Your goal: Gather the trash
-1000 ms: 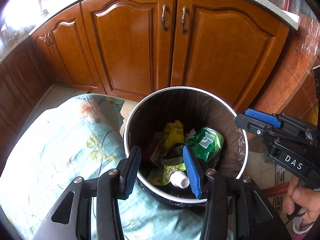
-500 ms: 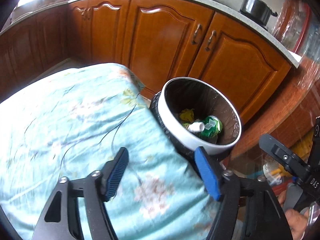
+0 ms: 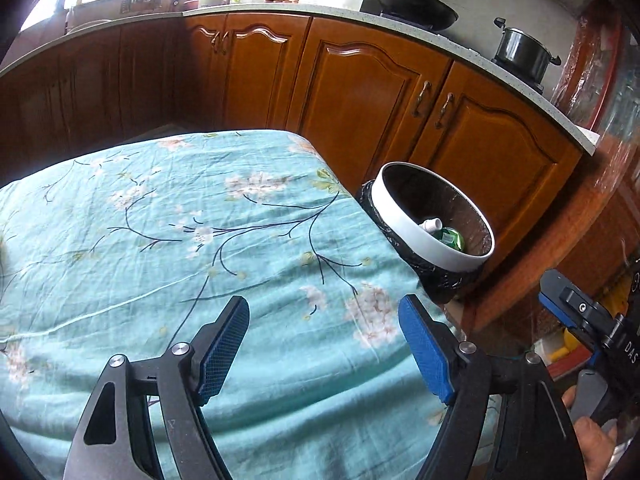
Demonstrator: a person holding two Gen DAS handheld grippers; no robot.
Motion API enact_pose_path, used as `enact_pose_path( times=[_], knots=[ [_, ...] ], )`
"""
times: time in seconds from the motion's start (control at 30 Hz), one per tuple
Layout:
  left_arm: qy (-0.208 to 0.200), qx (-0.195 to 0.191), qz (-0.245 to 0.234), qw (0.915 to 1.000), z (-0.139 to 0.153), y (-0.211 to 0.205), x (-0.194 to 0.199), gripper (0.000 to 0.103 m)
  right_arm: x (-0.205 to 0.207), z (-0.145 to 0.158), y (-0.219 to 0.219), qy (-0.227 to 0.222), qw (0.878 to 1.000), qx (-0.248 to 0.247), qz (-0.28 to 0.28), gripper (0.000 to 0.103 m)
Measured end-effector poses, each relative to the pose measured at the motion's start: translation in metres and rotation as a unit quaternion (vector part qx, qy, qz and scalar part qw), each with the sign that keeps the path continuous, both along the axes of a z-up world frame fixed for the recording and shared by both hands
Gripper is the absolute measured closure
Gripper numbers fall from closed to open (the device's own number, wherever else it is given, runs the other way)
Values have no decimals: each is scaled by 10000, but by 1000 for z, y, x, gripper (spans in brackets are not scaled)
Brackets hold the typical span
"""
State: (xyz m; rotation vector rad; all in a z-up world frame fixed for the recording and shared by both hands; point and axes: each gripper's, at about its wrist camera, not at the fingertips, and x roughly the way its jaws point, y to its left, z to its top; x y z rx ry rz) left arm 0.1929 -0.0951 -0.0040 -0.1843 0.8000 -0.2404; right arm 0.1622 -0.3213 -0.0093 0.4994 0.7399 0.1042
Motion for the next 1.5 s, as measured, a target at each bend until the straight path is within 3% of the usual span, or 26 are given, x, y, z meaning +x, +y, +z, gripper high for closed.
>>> enact_pose_path(
  times=[0.2,0.33,0.43,0.7,1.07,1.5],
  knots=[
    [-670,165,87,9976,18,5,-35,24,-21,26,13,-509,9979,-378,-160,2],
    [-1368,305,365,9895,25,11,-70,1,-46,49,22,-1400,9848,-921,-459,0],
    [-1655,487,528,9836,19,12,-87,1,-53,49,28,-1568,9801,-1099,-526,0],
    [-1601,781,558,9824,-6,6,-103,1,-60,30,37,-1427,9818,-1134,-533,0],
    [-1741,847,615,9792,-5,17,-100,1,-65,17,57,-1425,9765,-1536,-503,0],
    [-1920,946,618,9749,-11,26,-104,1,-66,13,55,-1452,9780,-1414,-493,0]
  ],
)
